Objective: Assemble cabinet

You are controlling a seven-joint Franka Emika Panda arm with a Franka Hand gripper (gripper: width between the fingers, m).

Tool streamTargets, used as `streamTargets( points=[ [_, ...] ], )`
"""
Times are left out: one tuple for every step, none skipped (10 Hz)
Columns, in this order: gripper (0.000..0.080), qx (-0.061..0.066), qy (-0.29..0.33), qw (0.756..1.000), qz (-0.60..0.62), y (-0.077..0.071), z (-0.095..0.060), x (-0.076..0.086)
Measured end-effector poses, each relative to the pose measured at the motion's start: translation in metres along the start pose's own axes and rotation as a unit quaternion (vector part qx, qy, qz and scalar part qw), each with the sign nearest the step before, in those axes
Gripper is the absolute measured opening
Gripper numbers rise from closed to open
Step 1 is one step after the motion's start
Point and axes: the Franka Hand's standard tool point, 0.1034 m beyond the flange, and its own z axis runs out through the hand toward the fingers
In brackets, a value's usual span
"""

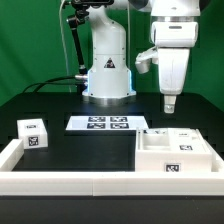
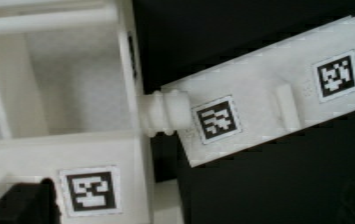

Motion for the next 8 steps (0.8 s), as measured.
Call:
streamTargets(
  points=[
    [0.0797,-0.035,0.017,0.996,-0.086,0.005,0.002,0.000],
    [0.0797,-0.034,0.018,0.993,-0.108,-0.007,0.010,-0.003],
    [0.0797,-0.036,0.018,0.990,-0.137,-0.012,0.013,-0.001],
    [0.0797,-0.044,0.020,0.986,-0.159,-0.015,0.015,0.001],
    [0.0797,-0.047,0.022,0.985,-0.163,-0.022,0.018,0.000],
    [0.0797,-0.045,0.022,0.986,-0.161,-0.023,0.019,-0.001],
    [0.0797,-0.045,0.022,0.986,-0.160,-0.023,0.020,-0.001],
    [0.0797,-0.045,0.022,0.986,-0.160,-0.023,0.020,-0.001]
  ],
)
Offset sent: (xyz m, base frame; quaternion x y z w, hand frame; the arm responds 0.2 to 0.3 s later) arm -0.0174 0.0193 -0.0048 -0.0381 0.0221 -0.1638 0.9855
